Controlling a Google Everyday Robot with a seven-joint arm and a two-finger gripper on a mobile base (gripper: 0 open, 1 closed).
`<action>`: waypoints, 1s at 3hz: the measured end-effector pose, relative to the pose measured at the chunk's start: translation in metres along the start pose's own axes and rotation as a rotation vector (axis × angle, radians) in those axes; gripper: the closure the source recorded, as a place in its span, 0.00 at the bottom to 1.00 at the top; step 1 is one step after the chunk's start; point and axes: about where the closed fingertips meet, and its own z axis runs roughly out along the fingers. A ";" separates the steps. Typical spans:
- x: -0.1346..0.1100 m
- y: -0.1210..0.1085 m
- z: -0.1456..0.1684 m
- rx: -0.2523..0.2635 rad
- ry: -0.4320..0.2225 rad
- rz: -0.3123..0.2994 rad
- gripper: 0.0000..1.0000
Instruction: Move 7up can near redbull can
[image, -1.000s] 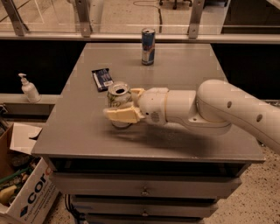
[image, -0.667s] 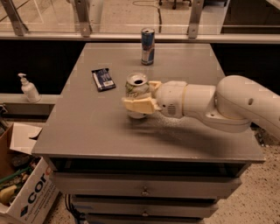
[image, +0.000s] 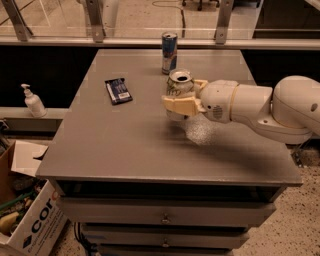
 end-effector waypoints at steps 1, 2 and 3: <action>0.004 -0.016 0.000 0.040 0.015 -0.026 1.00; 0.012 -0.065 0.001 0.122 0.022 -0.038 1.00; 0.010 -0.125 -0.003 0.218 0.011 -0.045 1.00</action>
Offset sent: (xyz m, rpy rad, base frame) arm 0.1143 -0.0798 -0.0177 -0.0687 -0.0712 -0.2344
